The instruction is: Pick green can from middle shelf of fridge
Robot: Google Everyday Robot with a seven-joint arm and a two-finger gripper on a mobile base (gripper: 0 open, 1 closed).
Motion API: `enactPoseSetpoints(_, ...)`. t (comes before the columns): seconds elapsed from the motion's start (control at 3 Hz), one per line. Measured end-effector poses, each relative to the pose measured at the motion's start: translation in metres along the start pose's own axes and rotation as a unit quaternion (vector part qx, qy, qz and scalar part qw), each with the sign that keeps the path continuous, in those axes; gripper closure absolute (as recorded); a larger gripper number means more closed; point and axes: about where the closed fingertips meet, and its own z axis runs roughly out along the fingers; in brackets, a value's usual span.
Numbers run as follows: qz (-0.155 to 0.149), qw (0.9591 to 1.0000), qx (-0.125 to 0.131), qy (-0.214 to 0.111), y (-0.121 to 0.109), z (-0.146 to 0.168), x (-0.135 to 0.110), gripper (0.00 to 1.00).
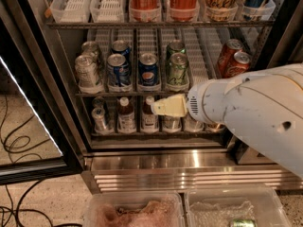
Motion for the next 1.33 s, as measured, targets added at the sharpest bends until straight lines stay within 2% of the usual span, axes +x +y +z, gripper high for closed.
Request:
enactPoseSetpoints(0.33, 0.001, 0.9998, 0.010, 0.014, 0.0028, 0.0207, -0.0005, 0.00)
enactPoseSetpoints(0.67, 0.004, 0.9996, 0.028, 0.006, -0.0048, 0.0202, -0.0045, 0.07)
enactPoseSetpoints(1.0, 0.004, 0.9996, 0.028, 0.006, -0.0048, 0.0202, -0.0045, 0.00)
enactPoseSetpoints(1.33, -0.004, 0.9995, 0.032, 0.008, -0.0036, 0.0220, -0.0022, 0.00)
